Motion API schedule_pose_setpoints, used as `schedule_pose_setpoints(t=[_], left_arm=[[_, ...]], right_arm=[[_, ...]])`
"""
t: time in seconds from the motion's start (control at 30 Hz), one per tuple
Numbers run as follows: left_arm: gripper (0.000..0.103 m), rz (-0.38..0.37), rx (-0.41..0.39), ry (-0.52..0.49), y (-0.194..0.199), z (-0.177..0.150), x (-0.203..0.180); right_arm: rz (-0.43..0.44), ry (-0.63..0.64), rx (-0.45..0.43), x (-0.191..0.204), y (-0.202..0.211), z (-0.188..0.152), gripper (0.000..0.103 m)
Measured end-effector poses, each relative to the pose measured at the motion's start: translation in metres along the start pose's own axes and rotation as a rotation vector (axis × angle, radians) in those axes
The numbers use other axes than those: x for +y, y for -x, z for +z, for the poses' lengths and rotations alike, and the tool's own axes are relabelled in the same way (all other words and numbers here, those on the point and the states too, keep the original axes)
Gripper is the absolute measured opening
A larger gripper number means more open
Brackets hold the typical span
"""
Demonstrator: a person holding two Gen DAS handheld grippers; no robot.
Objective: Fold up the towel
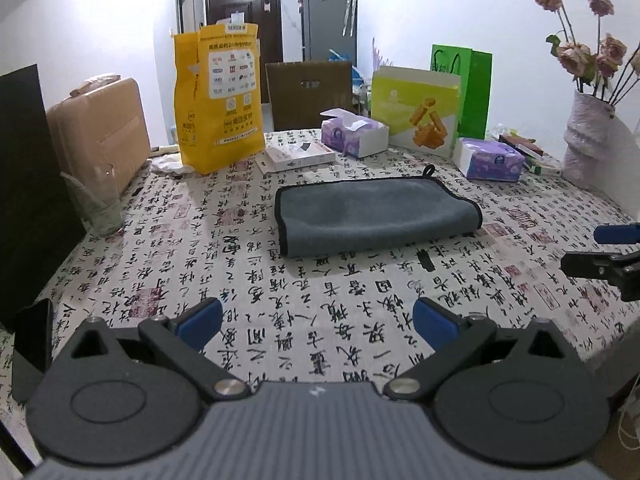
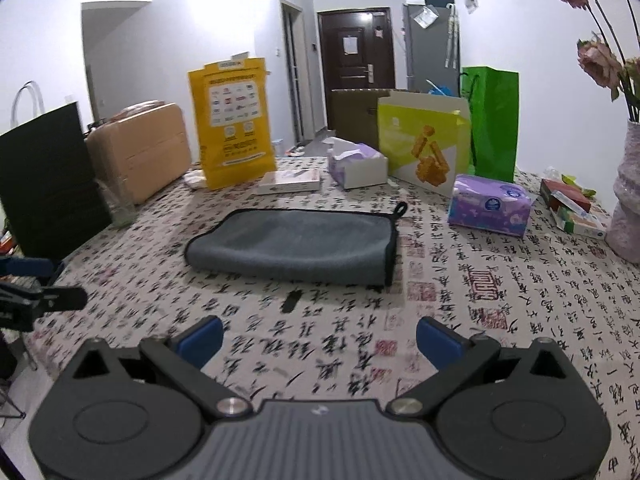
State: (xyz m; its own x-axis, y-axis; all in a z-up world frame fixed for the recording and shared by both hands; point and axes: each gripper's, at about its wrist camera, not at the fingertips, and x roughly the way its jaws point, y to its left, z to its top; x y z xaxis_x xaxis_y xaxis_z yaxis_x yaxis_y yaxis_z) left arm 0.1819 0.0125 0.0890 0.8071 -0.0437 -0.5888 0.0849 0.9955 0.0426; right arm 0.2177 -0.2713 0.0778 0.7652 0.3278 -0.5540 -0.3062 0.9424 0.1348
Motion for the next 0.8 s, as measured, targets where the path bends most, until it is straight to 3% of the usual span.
schedule_pose_setpoints(t=[0.27,0.53,0.8], left_arm=[[0.103,-0.029,-0.062,0.006,0.026,-0.021,-0.003],[0.103,-0.051,-0.093,0.076,0.045,-0.041,0.007],[0.103,-0.060,-0.138,0.106,0.060,-0.063,0.009]], right_arm=[[0.030,0.021,-0.041,0.019,0.023,-0.016,0.103],[0.052,-0.002,-0.089,0.029,0.045,-0.032,0.103],[0.030,-0.019,-0.118,0.037,0.057,-0.056,0.103]])
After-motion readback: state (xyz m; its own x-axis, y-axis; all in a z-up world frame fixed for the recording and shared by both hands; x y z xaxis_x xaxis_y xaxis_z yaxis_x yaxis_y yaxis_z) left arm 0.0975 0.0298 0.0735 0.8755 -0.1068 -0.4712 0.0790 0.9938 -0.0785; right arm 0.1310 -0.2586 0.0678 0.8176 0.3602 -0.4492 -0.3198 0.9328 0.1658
